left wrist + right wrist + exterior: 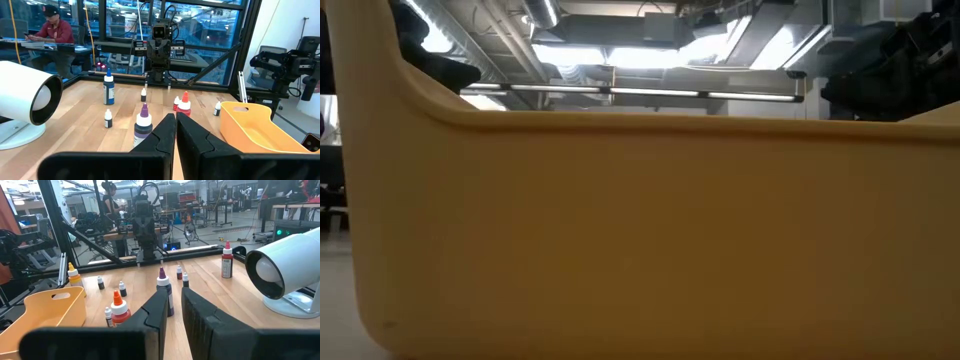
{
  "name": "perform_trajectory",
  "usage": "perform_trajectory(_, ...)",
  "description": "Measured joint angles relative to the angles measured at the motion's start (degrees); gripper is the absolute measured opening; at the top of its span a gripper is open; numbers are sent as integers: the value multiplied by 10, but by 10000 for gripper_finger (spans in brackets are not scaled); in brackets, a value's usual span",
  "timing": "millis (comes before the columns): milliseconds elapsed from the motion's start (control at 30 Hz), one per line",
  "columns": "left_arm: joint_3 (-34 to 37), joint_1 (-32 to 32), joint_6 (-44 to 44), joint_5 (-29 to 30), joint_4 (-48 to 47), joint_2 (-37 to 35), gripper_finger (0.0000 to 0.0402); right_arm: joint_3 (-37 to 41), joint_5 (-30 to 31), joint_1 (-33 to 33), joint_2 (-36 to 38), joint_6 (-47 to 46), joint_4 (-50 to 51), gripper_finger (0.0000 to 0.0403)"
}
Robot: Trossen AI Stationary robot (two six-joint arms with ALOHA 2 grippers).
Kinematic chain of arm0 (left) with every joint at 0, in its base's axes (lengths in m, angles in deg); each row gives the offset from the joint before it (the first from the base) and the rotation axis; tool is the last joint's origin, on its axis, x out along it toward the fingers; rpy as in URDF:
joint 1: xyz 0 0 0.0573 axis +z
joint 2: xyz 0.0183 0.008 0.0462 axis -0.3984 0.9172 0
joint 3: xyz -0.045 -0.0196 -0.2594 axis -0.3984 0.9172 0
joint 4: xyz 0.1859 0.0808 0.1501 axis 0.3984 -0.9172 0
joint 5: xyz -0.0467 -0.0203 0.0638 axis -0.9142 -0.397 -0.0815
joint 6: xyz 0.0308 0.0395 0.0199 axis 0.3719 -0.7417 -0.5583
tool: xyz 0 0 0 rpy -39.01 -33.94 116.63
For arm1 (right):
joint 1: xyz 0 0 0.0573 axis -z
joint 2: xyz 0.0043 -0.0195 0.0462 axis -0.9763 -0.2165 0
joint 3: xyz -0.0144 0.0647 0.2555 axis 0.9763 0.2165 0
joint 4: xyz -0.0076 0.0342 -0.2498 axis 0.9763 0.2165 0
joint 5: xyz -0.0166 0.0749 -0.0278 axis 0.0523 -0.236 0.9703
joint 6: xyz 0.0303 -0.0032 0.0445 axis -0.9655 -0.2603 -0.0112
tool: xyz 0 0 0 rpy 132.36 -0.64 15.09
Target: Pick & Place food coloring
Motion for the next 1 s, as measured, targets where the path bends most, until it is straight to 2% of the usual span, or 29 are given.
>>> perform_trajectory(533, 0, 0, 0, 1, 0, 0, 8, 0, 0, 0, 0, 0, -1, 61)
perform_trajectory(733, 0, 0, 1, 58, 4, 0, 8, 0, 0, 0, 0, 0, -2, 61)
perform_trajectory(1000, 0, 0, 0, 62, 5, 0, 13, 0, 0, 0, 0, -2, -4, 61)
